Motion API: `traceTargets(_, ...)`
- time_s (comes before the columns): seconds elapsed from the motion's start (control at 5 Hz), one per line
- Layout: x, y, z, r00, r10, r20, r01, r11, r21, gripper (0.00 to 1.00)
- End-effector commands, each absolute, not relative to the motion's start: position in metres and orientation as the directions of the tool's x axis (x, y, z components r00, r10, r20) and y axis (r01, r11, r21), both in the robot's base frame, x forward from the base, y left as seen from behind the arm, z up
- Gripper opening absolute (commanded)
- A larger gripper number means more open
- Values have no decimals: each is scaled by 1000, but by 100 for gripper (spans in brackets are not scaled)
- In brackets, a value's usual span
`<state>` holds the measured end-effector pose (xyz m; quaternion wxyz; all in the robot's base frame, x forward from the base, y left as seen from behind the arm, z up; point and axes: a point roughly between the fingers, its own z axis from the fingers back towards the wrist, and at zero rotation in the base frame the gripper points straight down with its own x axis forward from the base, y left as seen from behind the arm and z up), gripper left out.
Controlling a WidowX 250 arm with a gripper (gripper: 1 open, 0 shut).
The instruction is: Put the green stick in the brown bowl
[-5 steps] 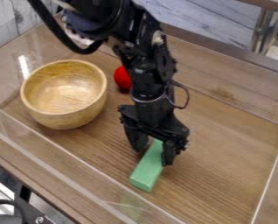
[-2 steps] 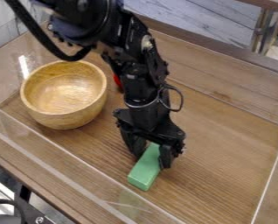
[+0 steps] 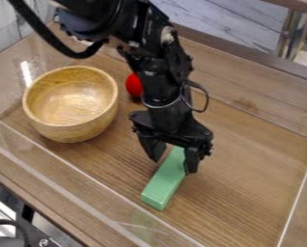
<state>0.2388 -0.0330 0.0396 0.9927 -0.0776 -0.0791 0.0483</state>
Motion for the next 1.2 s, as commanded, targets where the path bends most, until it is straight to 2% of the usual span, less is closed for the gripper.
traceTargets(0.0,242,-35,47,970,155,188,-126,979,-160,100)
traceTargets(0.4,237,-31,40,978,87,187,-56,985,-162,100)
traceTargets(0.8,247,-32,42,975,126,185,-94,981,-172,100)
traceTargets(1.0,248,-31,31,978,102,184,-70,983,-170,0)
